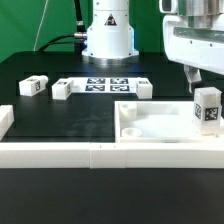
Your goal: Assemble one leg
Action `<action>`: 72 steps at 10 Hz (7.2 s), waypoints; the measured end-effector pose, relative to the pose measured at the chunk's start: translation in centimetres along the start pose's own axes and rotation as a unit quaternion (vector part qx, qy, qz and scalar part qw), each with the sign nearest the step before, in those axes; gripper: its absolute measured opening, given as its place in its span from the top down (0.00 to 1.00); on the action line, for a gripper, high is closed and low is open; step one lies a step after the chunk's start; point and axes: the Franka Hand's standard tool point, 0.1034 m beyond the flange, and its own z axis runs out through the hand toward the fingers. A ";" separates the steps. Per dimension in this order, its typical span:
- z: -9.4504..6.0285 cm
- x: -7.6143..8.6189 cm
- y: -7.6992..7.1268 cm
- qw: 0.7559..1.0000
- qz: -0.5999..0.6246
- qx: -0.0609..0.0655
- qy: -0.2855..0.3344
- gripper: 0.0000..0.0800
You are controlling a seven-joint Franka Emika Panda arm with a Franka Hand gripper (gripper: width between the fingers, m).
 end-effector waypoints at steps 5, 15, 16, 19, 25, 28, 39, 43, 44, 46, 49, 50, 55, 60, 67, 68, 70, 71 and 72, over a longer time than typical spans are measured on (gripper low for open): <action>0.1 -0.3 -0.2 0.942 -0.333 -0.021 0.021 0.19; 0.2 0.5 0.3 0.815 -0.578 -0.030 0.017 0.52; 0.2 0.5 0.3 0.815 -0.578 -0.030 0.017 0.64; 0.3 0.4 0.3 0.834 -0.551 -0.028 0.016 0.64; 0.5 0.4 0.6 0.987 -0.159 -0.007 0.016 0.64; 0.6 0.5 0.5 1.000 0.019 0.003 0.021 0.64; 0.5 0.1 0.3 0.998 -0.060 0.007 0.011 0.19; 0.5 -0.5 0.1 0.960 -0.277 -0.007 0.022 0.19; 0.5 -0.7 -0.1 0.941 -0.337 -0.025 0.025 0.19; 0.5 -0.5 -0.4 0.902 -0.429 -0.032 0.030 0.19; 0.5 0.1 -0.2 0.825 -0.563 -0.038 0.033 0.19; 0.5 0.1 -0.2 0.810 -0.584 -0.039 0.031 0.19; 0.5 0.1 -0.2 0.820 -0.571 -0.038 0.031 0.64; 0.6 0.3 0.0 0.912 -0.409 -0.019 0.037 0.64; 0.7 0.3 0.3 0.995 0.092 0.014 0.041 0.63; 0.7 0.3 0.3 0.990 0.134 0.017 0.036 0.63; 0.7 0.3 0.3 0.984 0.175 0.019 0.030 0.63; 0.7 0.2 0.3 0.977 0.213 0.021 0.026 0.63; 0.8 0.2 0.3 0.979 0.201 0.021 0.026 0.63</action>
Offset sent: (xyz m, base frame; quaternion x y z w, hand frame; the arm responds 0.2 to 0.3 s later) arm 0.0069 -0.0033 0.0003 -0.0402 0.0513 -0.2640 0.9623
